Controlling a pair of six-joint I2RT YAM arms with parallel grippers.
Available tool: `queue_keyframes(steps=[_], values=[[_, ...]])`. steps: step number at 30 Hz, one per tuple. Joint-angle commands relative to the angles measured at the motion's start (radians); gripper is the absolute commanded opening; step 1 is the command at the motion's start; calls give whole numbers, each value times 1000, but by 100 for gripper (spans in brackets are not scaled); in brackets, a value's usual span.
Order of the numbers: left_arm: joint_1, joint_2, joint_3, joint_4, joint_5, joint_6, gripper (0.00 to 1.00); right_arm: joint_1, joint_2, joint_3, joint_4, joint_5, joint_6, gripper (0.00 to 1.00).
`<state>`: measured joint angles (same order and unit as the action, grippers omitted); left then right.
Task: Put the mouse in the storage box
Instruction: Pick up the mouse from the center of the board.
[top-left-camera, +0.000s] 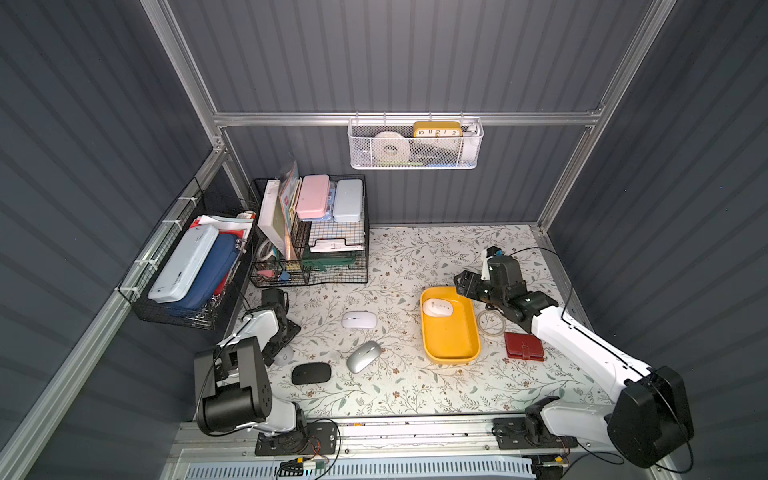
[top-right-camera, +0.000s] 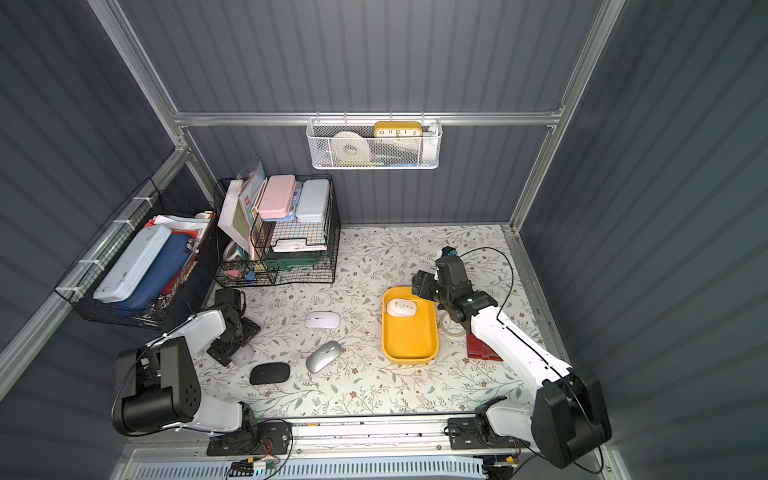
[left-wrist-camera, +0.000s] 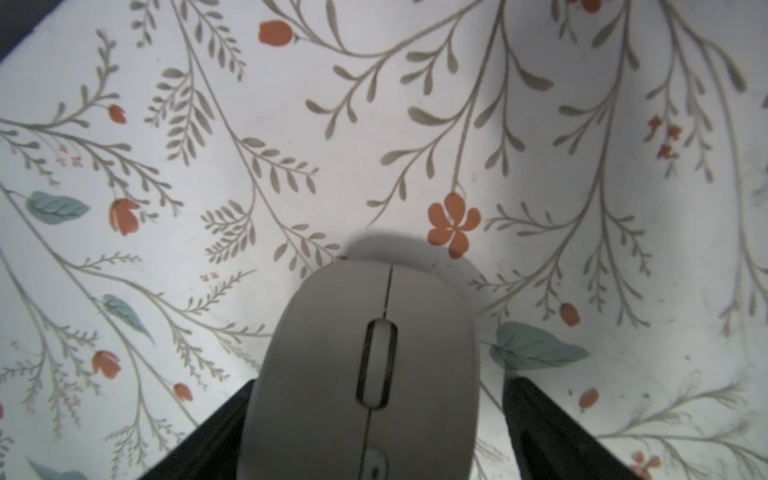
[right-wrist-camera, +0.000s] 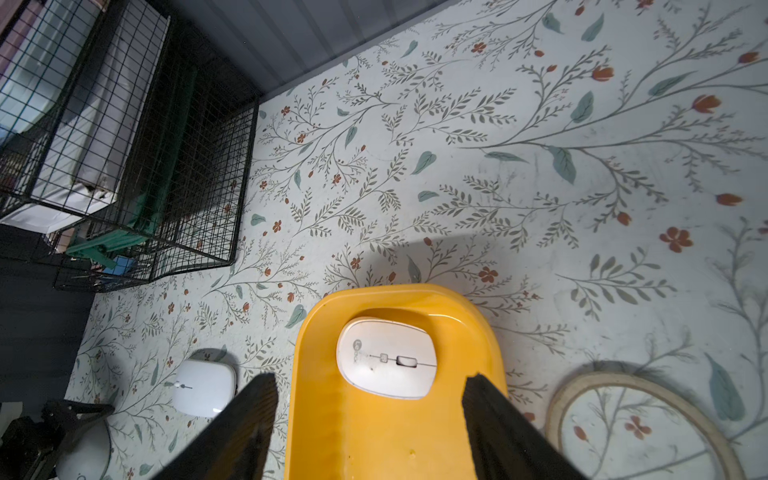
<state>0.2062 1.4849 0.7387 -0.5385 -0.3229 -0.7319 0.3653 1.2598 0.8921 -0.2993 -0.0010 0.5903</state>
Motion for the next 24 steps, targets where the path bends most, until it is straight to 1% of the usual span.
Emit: queue_keyframes(steps=[1,4,5,7,9,12,15,17,19,21,22,24], values=[[13,33,5,-14,35,31,90,-23,-26,-9,10,-17,2,76],[13,37,5,-7,45,41,84,-29,-22,-19,19,-39,14,75],[13,37,5,-4,49,44,81,-30,-19,-20,19,-43,15,75],[13,28,2,5,60,54,70,-37,-21,-21,16,-50,16,75],[13,7,-13,23,73,63,63,-43,-29,-25,14,-48,10,74],[13,-29,-29,40,89,70,47,-56,-41,-37,21,-44,12,74],[13,-49,-32,52,113,82,34,-60,-41,-42,24,-52,14,74],[13,-60,-20,51,137,104,28,-61,-40,-44,26,-56,17,73],[12,-79,-5,44,171,124,23,-63,-39,-47,26,-57,18,73],[12,-113,10,41,214,151,21,-63,-40,-51,28,-59,19,73],[12,-138,16,45,247,178,21,-63,-40,-53,28,-60,18,73],[12,-185,26,74,359,245,22,-63,-39,-56,30,-63,20,73]])
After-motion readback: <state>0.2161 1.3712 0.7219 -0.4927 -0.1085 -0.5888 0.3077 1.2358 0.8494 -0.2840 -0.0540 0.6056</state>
